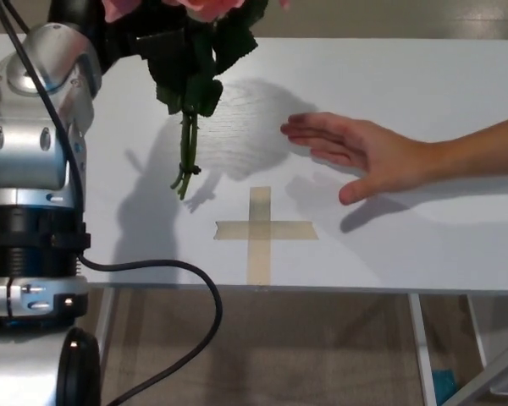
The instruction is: Use the left hand to pick up the rose and passes it to a human.
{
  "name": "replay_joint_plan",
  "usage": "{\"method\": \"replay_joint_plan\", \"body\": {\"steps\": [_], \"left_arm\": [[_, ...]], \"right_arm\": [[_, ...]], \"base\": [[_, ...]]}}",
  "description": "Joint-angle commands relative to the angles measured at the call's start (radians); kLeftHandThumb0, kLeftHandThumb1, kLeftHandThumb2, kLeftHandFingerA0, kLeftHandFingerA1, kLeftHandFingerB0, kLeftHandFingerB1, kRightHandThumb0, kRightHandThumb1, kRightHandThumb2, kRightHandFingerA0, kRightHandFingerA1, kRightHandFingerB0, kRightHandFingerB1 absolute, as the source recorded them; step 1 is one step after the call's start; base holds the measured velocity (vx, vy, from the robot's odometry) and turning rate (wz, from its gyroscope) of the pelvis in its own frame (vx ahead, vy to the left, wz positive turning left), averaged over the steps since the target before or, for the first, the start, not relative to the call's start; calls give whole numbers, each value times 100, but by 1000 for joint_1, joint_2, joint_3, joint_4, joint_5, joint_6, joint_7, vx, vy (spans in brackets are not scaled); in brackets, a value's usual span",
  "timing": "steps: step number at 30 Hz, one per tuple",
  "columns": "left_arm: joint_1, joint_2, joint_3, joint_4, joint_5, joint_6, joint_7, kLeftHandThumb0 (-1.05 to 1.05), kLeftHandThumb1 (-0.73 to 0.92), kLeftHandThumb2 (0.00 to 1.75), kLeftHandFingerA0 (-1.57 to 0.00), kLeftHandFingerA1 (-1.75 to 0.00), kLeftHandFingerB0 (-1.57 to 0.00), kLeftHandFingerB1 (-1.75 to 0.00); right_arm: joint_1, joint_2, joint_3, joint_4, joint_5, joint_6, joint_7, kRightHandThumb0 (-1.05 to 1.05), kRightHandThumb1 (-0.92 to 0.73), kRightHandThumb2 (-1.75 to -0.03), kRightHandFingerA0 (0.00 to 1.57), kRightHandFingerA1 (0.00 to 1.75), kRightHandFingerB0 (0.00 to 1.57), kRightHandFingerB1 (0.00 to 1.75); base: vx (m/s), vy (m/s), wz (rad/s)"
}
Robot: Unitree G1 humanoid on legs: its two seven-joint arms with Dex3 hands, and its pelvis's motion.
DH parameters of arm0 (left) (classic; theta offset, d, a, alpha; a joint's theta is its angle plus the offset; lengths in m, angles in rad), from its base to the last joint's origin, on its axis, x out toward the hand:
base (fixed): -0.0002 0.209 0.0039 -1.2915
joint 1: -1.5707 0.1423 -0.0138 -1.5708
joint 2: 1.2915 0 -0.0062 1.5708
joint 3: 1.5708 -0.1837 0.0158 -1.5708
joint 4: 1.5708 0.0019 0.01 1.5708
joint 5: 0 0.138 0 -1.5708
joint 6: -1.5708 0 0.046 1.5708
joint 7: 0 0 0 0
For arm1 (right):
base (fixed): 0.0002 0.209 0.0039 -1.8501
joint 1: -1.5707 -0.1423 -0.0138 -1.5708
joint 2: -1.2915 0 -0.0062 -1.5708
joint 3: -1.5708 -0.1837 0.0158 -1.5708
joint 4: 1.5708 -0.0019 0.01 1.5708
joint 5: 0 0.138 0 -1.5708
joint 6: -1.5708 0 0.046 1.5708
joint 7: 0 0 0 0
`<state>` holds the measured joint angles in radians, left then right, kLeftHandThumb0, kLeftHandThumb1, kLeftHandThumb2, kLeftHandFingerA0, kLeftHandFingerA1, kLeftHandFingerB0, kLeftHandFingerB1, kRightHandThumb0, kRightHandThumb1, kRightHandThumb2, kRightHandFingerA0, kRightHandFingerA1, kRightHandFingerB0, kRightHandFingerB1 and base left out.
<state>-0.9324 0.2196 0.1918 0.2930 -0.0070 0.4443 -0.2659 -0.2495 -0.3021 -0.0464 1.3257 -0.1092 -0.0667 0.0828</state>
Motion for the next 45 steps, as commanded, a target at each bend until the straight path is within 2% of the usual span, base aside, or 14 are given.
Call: {"method": "replay_joint_plan", "body": {"steps": [1,17,26,27,31,32,33,34,35,36,41,42,45], "left_arm": [[8,-13,-4,-9,-50,35,8,-22,81,66,-98,-137,-78,-101],[24,-27,-23,-28,-68,49,32,-21,81,66,-94,-140,-79,-97],[48,-84,-59,-28,-76,36,38,-20,82,64,-96,-138,-77,-99],[50,-124,-76,-1,-79,22,43,-19,82,64,-95,-142,-75,-103],[51,-126,-74,-2,-77,22,44,-19,82,64,-95,-142,-75,-103],[46,-137,-77,15,-77,13,46,-20,80,67,-91,-146,-76,-95],[37,-152,-82,41,-77,1,49,-20,80,67,-91,-146,-76,-95],[30,-164,-84,56,-72,-5,62,-22,79,67,-91,-146,-80,-79],[24,-172,-88,71,-67,-14,71,-22,79,66,-89,-146,-80,-75],[22,-175,-89,80,-64,-23,74,-22,79,67,-88,-146,-81,-72],[3,-185,-103,124,-50,-45,101,-22,79,67,-86,-146,-81,-74],[-3,-185,-104,138,-50,-51,102,-22,81,64,-88,-144,-82,-76],[-16,-186,-111,157,-48,-59,111,-21,80,68,-90,-148,-82,-83]], "right_arm": [[1,-7,0,5,-6,22,14,-56,-72,-62,60,53,54,36],[-3,-9,1,3,-7,23,26,-56,-72,-62,61,53,54,37],[-1,-3,4,4,-10,28,24,-56,-72,-62,61,54,54,37],[2,-1,6,3,-10,25,27,-57,-58,-96,55,65,46,54],[2,-1,7,3,-10,25,28,-57,-58,-96,55,65,46,54],[-1,-1,8,3,-11,25,28,-57,-59,-96,55,65,46,54],[-6,-1,10,3,-13,26,28,-57,-59,-96,55,65,46,54],[-10,-1,7,3,-10,27,32,-56,-58,-96,55,65,45,54],[-11,-1,7,4,-9,27,34,-56,-58,-96,55,65,45,54],[-11,-1,6,4,-9,28,35,-56,-72,-62,61,56,54,36],[-8,-1,1,4,-4,25,41,-56,-72,-62,61,56,54,36],[-10,-1,2,4,-5,26,41,-57,-58,-96,55,65,46,54],[-10,0,0,4,-4,29,40,-57,-58,-96,55,65,45,54]], "base": [[0,0,0],[0,0,0],[0,0,0],[0,0,0],[0,0,0],[0,0,0],[0,0,0],[0,0,0],[0,0,0],[0,0,0],[0,0,0],[0,0,0],[0,0,0]]}}
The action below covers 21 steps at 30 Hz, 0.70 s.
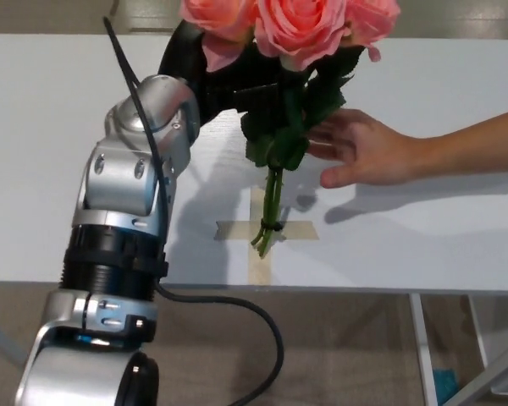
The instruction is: Use the left hand to pick up the rose and passes it to a human.
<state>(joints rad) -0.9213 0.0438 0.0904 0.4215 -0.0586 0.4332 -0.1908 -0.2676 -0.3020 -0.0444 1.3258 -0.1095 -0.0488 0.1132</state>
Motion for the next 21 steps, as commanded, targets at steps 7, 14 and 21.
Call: {"method": "replay_joint_plan", "body": {"steps": [7,14,21], "left_arm": [[-56,-33,-3,56,-16,-47,51,-19,76,73,-102,-140,-81,-105],[-87,-78,-19,84,-11,-57,74,-22,79,67,-102,-144,-80,-96],[-164,-120,-51,209,12,-133,97,-22,81,65,-103,-143,-76,-101]], "right_arm": [[5,5,0,4,-6,19,6,-57,-58,-96,55,65,45,54],[3,6,2,3,-7,16,7,-57,-72,-62,60,55,53,36],[-13,11,7,-1,-10,11,4,-57,-72,-62,60,56,53,36]], "base": [[0,0,0],[0,0,0],[0,0,0]]}}
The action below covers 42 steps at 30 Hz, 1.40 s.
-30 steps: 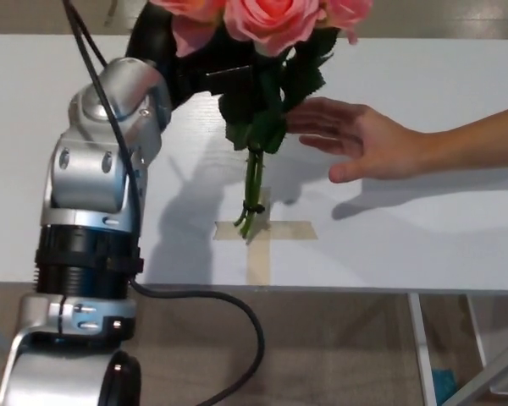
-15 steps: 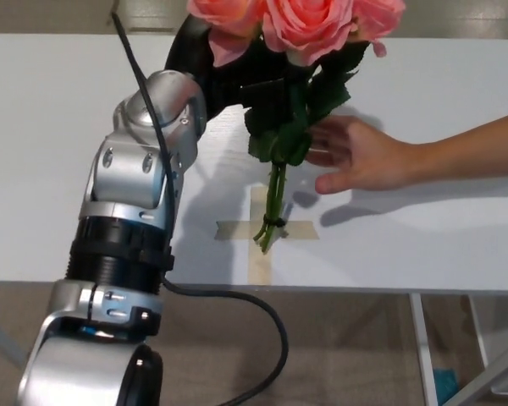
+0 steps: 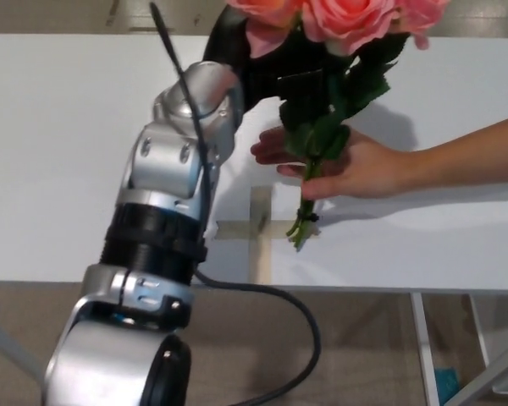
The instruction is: Use the left hand to pick up the rose and passes it to a human.
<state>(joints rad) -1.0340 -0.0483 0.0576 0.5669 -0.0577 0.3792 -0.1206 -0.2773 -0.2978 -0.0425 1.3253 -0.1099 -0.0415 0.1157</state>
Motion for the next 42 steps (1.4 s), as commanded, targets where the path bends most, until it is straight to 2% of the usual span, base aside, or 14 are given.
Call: {"method": "replay_joint_plan", "body": {"steps": [1,5,11,12,20,21,27,40,41,42], "left_arm": [[-54,-28,-19,69,11,-83,27,-22,81,65,-103,-143,-76,-101],[-80,-86,-17,124,-11,-113,42,-20,82,64,-102,-140,-77,-98],[-86,-101,-15,150,-16,-142,41,-20,82,64,-103,-139,-76,-99],[-81,-106,-14,151,-18,-149,40,-20,82,67,-102,-141,-76,-94],[-66,-94,-24,157,-11,-169,40,-20,82,65,-100,-142,-77,-88],[-63,-88,-26,159,-7,-170,40,-21,81,68,-96,-143,-76,-92],[-61,-75,-36,162,0,-169,42,-20,82,64,-98,-144,-75,-99],[-74,-68,-39,162,-2,-163,51,-19,83,64,-95,-145,-75,-97],[-73,-68,-37,162,-5,-164,49,-20,81,69,-93,-146,-76,-97],[-74,-66,-35,164,-6,-165,47,-19,83,64,-96,-143,-75,-96]], "right_arm": [[-3,7,6,-1,-10,4,1,-57,-72,-62,60,56,53,36],[-14,6,7,0,-11,8,-2,-56,-72,-62,61,56,54,36],[-24,7,21,-2,-19,6,-6,-56,-72,-63,60,57,54,37],[-28,6,25,-3,-22,6,-4,-56,-73,-62,60,56,53,36],[-37,3,37,-4,-26,7,-1,-57,-73,-63,59,55,54,37],[-37,2,36,-4,-26,9,0,-57,-73,-63,60,55,54,37],[-40,4,31,-6,-24,10,-1,-57,-73,-62,59,55,55,38],[-50,2,13,-5,-18,5,7,-56,-73,-62,61,56,55,37],[-51,2,12,-6,-18,8,6,-56,-73,-62,61,56,55,37],[-52,3,12,-6,-19,10,6,-56,-73,-62,61,56,55,37]], "base": [[0,0,0],[0,0,0],[0,0,0],[0,0,0],[0,0,0],[0,0,0],[0,0,0],[0,0,0],[0,0,0],[0,0,0]]}}
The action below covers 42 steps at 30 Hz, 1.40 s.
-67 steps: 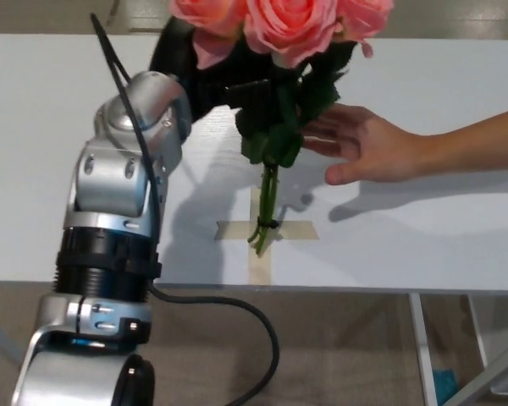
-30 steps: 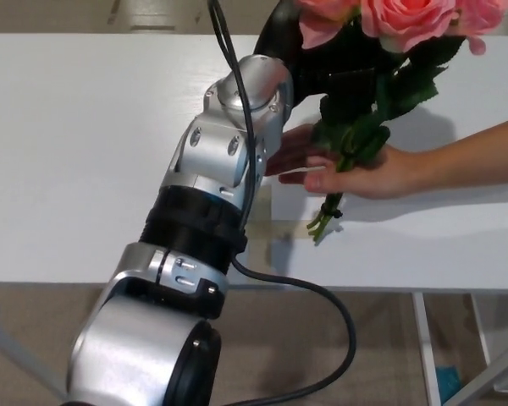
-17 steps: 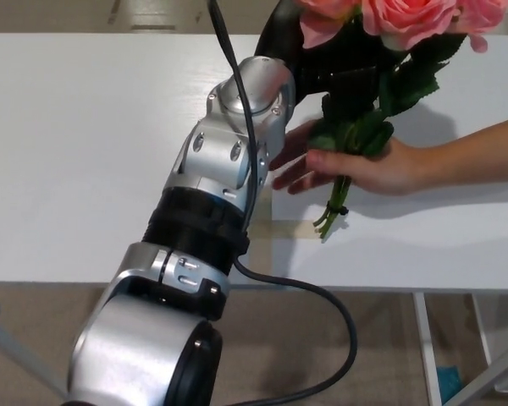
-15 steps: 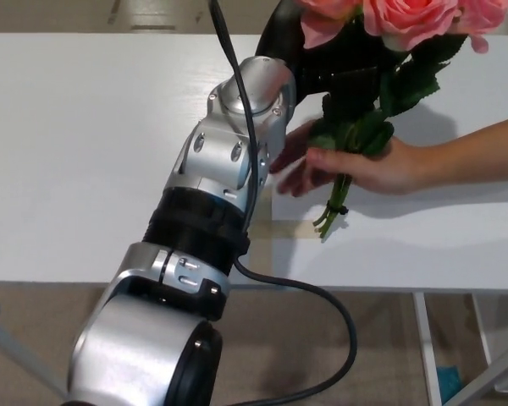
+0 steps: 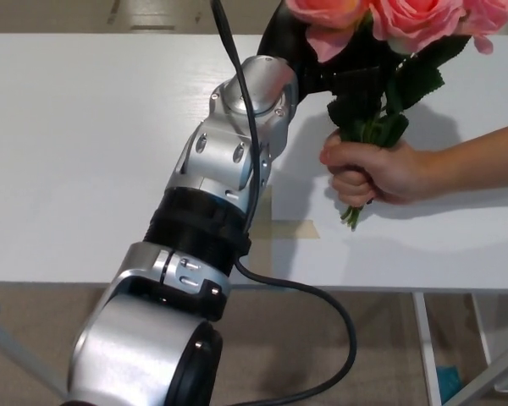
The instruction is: Use the left hand to pick up the rose and passes it to a human.
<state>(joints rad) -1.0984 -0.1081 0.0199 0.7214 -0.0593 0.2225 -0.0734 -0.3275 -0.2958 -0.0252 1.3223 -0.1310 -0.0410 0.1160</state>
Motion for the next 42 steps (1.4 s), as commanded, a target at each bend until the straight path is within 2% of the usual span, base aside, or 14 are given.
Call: {"method": "replay_joint_plan", "body": {"steps": [1,2,3,4,5,6,7,8,11,27,28,33,34,42], "left_arm": [[-8,-4,2,11,-4,-11,-2,-20,83,64,-101,-139,-80,-81],[-7,-2,2,13,-2,-16,-3,-20,83,64,-101,-139,-80,-81],[-10,4,-2,16,4,-23,-3,-22,81,64,-106,-126,-84,-60],[-13,16,-8,17,7,-15,-21,-31,71,62,-110,-77,-54,-39],[-19,28,-10,27,-2,-10,-60,-40,61,58,-75,-46,-15,-27],[-24,43,-20,37,-5,-4,-105,-67,41,74,0,-8,0,0],[-29,58,-33,48,-4,2,-151,-67,41,74,0,-8,0,0],[-32,81,-55,61,2,-1,-214,-72,45,55,0,0,0,0],[-37,127,-97,80,20,-13,-296,-89,43,60,0,0,0,0],[-24,232,-156,86,50,4,-349,-81,48,56,0,0,0,0],[-25,243,-154,86,53,5,-357,-81,48,56,0,0,0,0],[-24,267,-145,88,49,2,-374,-81,47,56,0,0,0,0],[-17,301,-142,74,53,5,-391,-82,47,56,0,0,0,0],[122,414,-128,-124,42,20,-437,-78,48,54,0,0,0,0]], "right_arm": [[-3,1,-5,-3,2,10,5,-56,-73,-62,60,55,55,37],[-4,0,-4,-3,0,12,4,-56,-73,-62,60,55,55,37],[-6,0,-3,-3,-1,13,4,-56,-73,-62,60,55,55,37],[-10,0,-4,-2,-1,16,3,-57,-73,-62,60,55,54,37],[-10,1,-4,-2,-1,16,2,-57,-73,-62,60,55,54,36],[-10,0,-5,-2,0,15,3,-57,-73,-62,60,54,54,36],[-9,-2,-6,-2,1,15,4,-57,-73,-62,60,54,54,36],[-9,-2,-5,-2,0,14,4,-57,-73,-62,60,54,54,36],[-10,-3,-5,-4,0,15,6,-57,-73,-62,60,54,53,36],[-23,-5,-12,-1,-3,15,11,-57,-72,-62,60,56,53,37],[-26,-6,-14,-2,-3,15,13,-57,-58,-97,55,66,45,54],[-28,-8,-14,-2,-5,16,14,-57,-58,-97,55,66,45,54],[-30,-10,-12,-1,-7,18,15,-57,-72,-62,60,58,53,37],[-21,-19,-11,1,-9,22,22,-57,-72,-62,60,58,53,36]], "base": [[0,0,0],[0,0,0],[0,0,0],[0,0,0],[0,0,0],[0,0,0],[0,0,0],[0,0,0],[0,0,0],[0,0,0],[0,0,0],[0,0,0],[0,0,0],[0,0,0]]}}
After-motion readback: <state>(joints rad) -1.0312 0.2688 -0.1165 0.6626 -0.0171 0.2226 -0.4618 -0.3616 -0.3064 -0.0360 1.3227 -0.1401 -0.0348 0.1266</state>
